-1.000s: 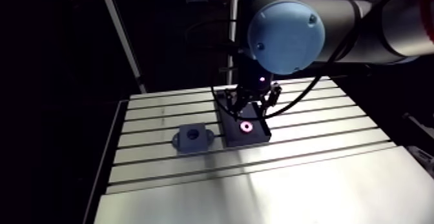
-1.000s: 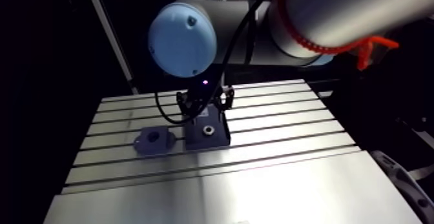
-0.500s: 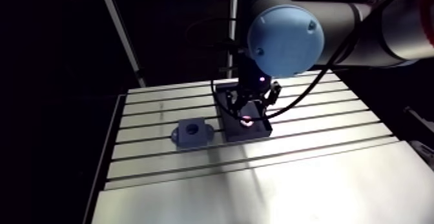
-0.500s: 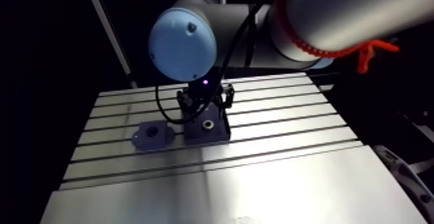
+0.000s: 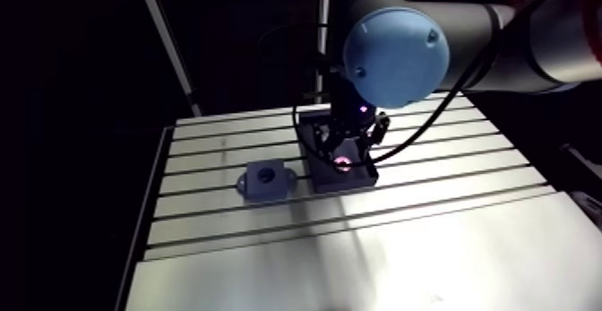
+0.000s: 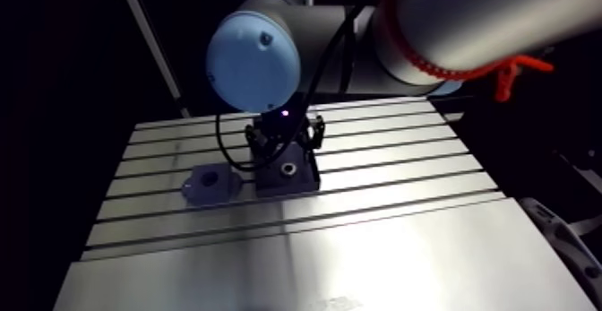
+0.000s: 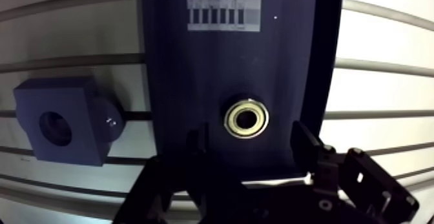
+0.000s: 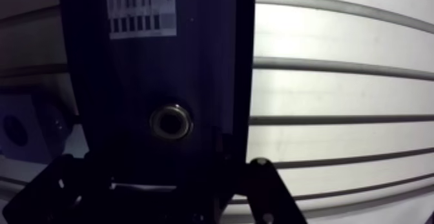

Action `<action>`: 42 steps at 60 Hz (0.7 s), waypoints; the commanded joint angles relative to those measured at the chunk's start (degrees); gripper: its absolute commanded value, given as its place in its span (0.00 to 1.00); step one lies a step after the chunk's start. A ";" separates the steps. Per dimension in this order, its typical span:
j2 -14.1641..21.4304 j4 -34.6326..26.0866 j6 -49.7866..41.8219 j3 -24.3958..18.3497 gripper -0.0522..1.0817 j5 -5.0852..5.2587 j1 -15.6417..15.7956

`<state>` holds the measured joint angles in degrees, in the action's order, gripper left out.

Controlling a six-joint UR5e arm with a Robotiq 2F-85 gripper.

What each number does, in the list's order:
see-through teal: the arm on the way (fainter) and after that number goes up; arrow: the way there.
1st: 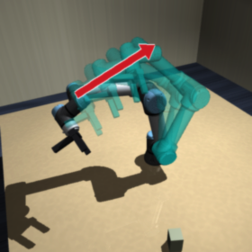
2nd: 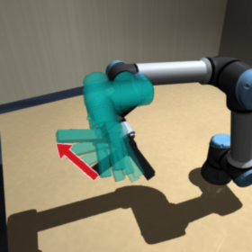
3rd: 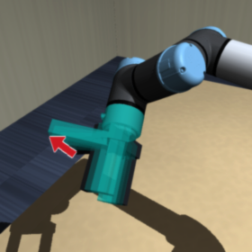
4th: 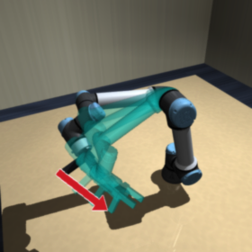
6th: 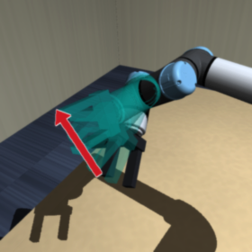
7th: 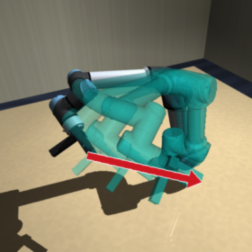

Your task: Pick up the bearing and press it into the housing until flush.

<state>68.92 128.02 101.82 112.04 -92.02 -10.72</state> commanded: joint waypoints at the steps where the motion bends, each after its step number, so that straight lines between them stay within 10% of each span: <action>1: -0.41 0.72 0.00 -0.02 0.30 0.12 0.00; 42: -1.21 2.37 0.00 -0.02 0.35 0.31 0.17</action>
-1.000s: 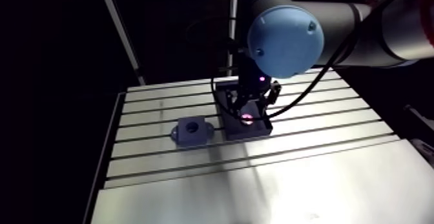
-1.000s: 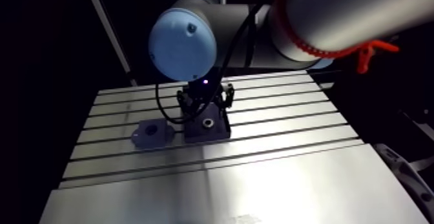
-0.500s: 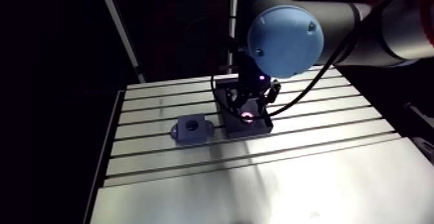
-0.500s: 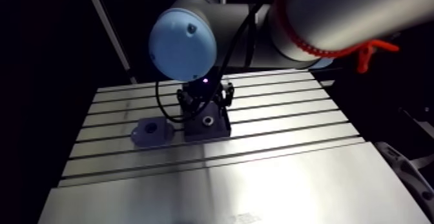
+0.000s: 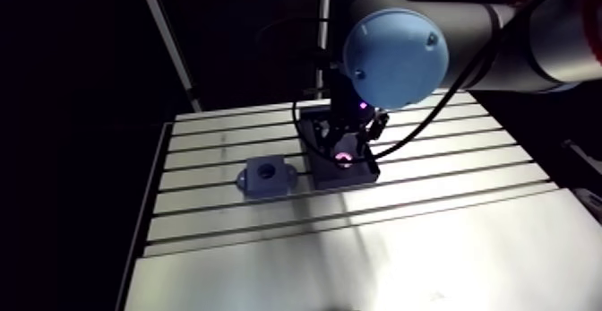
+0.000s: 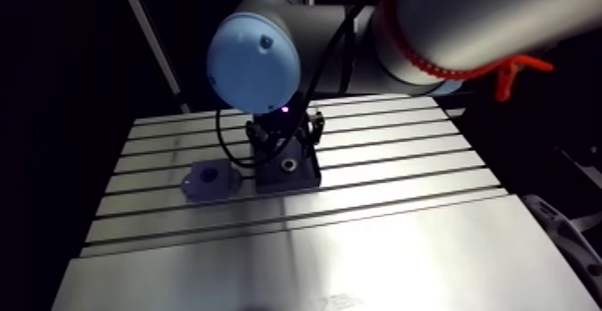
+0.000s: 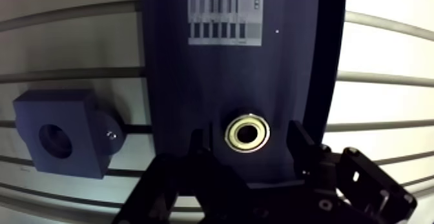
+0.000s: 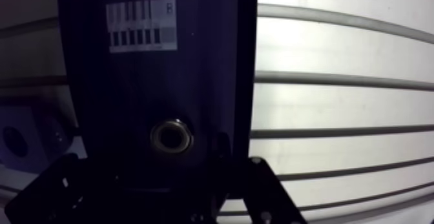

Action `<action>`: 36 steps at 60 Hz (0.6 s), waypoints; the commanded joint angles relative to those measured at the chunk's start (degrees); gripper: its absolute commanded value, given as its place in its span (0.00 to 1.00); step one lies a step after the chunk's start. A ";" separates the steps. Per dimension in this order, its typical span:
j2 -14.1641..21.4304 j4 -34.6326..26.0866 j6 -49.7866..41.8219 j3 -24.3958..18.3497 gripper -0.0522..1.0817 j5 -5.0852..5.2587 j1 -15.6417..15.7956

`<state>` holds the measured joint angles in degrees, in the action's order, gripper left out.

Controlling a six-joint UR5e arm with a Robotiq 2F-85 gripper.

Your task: Pick up the bearing and press it into the housing until flush.

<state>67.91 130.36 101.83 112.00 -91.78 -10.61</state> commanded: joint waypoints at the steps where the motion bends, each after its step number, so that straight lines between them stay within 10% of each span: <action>1: -0.20 0.03 -0.01 0.02 0.35 0.07 0.06; 36: -0.55 0.03 -0.01 0.37 0.41 -0.02 0.15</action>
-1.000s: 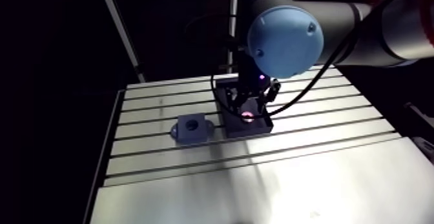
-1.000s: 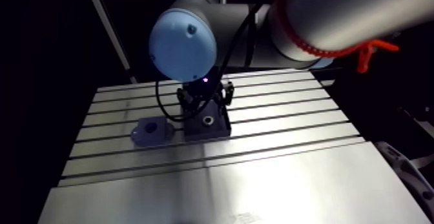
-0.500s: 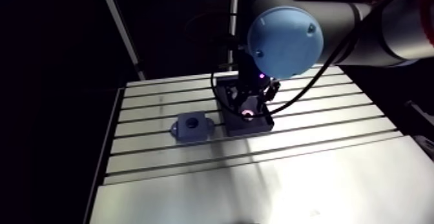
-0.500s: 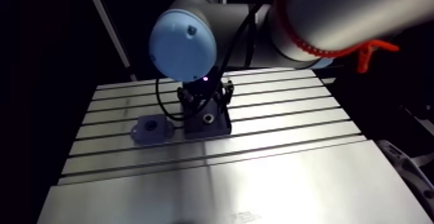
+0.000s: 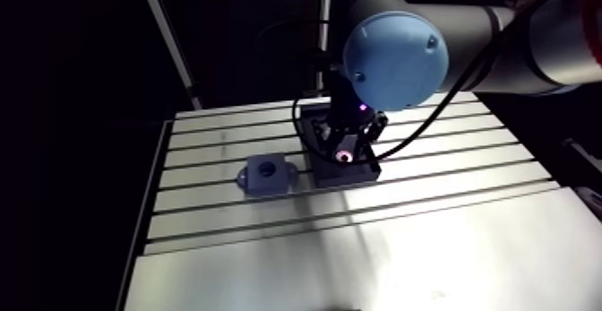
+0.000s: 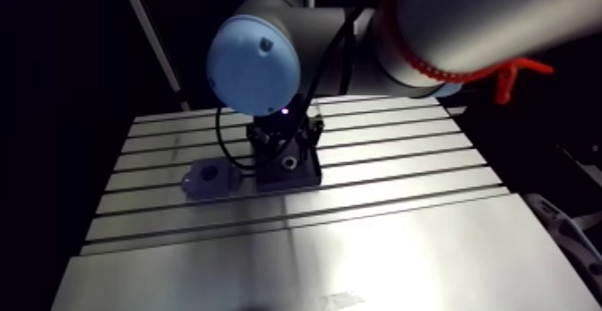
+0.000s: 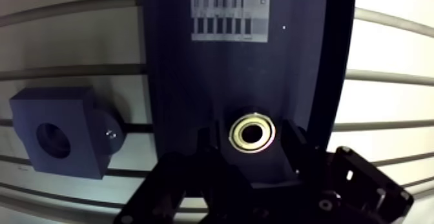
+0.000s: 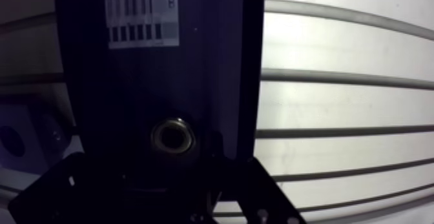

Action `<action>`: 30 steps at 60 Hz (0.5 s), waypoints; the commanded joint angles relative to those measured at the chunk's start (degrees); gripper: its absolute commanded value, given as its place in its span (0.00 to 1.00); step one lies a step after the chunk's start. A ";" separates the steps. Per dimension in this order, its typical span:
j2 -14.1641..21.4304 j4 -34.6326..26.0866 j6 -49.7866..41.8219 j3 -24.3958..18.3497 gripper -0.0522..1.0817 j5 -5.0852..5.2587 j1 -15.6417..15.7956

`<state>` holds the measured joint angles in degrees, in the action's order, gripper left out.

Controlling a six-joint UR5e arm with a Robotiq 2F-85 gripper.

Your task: Pick up the bearing and press it into the housing until flush.

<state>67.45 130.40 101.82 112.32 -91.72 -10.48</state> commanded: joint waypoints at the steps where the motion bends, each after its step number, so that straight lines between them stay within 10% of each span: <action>1: -0.09 0.00 0.00 0.05 0.41 -0.08 0.02; 30: -0.25 0.00 0.00 0.14 0.47 -0.34 0.10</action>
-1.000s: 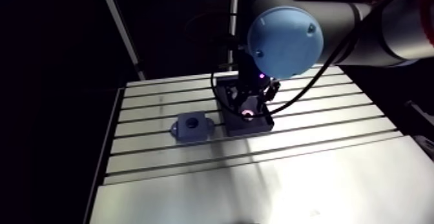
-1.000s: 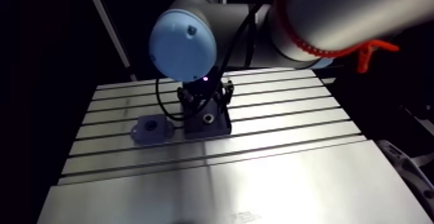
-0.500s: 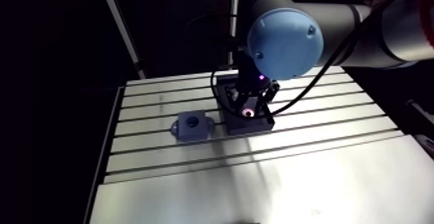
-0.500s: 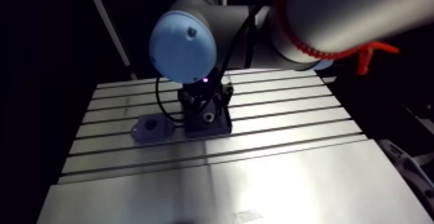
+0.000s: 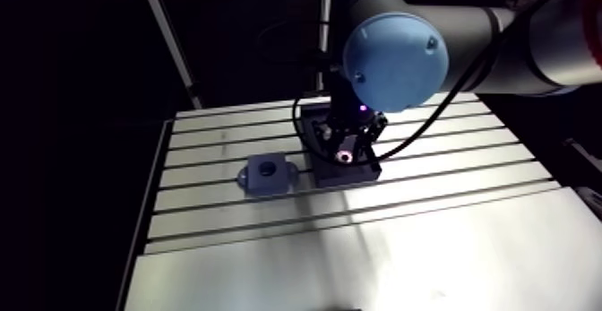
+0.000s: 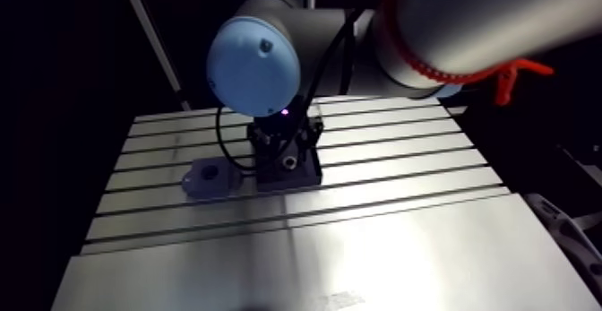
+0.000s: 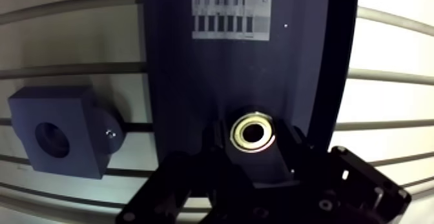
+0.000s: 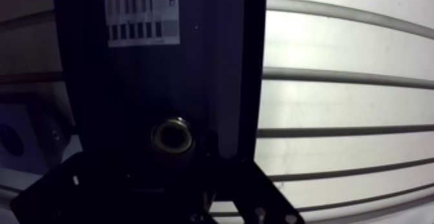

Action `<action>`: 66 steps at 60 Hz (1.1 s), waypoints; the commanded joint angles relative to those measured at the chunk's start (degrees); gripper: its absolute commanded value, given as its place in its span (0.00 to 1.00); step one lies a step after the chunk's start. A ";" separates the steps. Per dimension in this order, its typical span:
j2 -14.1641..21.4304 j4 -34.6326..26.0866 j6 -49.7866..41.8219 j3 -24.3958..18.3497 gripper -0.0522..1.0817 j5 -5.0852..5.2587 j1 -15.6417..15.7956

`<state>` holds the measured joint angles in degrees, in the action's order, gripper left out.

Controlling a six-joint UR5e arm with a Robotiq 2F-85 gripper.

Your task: Pick up the bearing and press it into the housing until flush.

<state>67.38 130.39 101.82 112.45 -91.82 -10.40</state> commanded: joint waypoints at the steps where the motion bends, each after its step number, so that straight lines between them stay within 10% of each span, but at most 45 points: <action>1: -0.27 0.00 0.00 -0.06 0.47 -0.31 -0.05; 66: 0.33 -0.25 0.00 -0.25 0.60 -0.24 -0.15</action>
<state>67.28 130.38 101.82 112.36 -92.08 -10.52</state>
